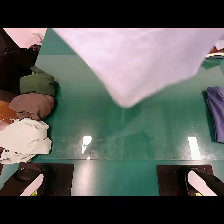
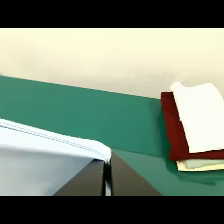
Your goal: Fold the shirts.
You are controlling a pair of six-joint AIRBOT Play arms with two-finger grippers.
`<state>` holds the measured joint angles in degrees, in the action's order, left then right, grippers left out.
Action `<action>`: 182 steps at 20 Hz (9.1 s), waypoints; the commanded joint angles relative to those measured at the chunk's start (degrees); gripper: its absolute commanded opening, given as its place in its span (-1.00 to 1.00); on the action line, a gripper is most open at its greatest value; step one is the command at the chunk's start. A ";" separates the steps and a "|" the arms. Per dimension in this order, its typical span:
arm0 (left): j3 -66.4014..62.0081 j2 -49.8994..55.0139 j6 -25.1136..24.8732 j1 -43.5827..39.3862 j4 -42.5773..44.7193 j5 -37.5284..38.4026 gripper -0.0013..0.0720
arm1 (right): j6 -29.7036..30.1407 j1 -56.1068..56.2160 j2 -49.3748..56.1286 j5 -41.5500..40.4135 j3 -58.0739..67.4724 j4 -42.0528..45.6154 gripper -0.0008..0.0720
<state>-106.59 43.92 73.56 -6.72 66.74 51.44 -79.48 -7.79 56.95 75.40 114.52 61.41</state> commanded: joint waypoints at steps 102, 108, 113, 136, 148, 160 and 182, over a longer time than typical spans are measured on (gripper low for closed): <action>67.32 15.06 -7.58 12.04 -13.38 16.87 -0.90 | 6.40 -14.88 15.17 3.10 -73.66 5.29 -0.17; 67.32 15.06 -7.56 12.04 -13.33 16.55 -0.90 | 9.16 -13.05 17.99 -1.40 -75.10 -0.83 -0.18; 66.77 14.93 -7.52 12.04 -13.09 16.55 -0.90 | 9.07 -10.05 17.92 -1.14 -74.07 -0.87 -0.93; -19.23 4.37 -2.58 12.07 -23.15 11.56 -0.90 | -4.09 -3.08 -6.01 7.58 7.61 10.71 -0.94; 25.22 27.08 -3.37 12.04 -20.96 18.62 -0.90 | -4.59 3.63 26.12 14.19 -13.53 10.80 -0.94; 12.81 50.88 -15.56 6.78 -14.64 -3.80 -0.90 | -3.67 3.52 42.29 -7.34 -13.81 10.75 -0.94; 23.91 45.00 1.53 9.81 6.29 28.00 0.37 | -0.94 4.42 29.90 4.13 -33.09 7.19 -0.08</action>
<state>-84.12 92.29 71.53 1.43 71.61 74.76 -80.95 -1.85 89.21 73.12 80.20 69.17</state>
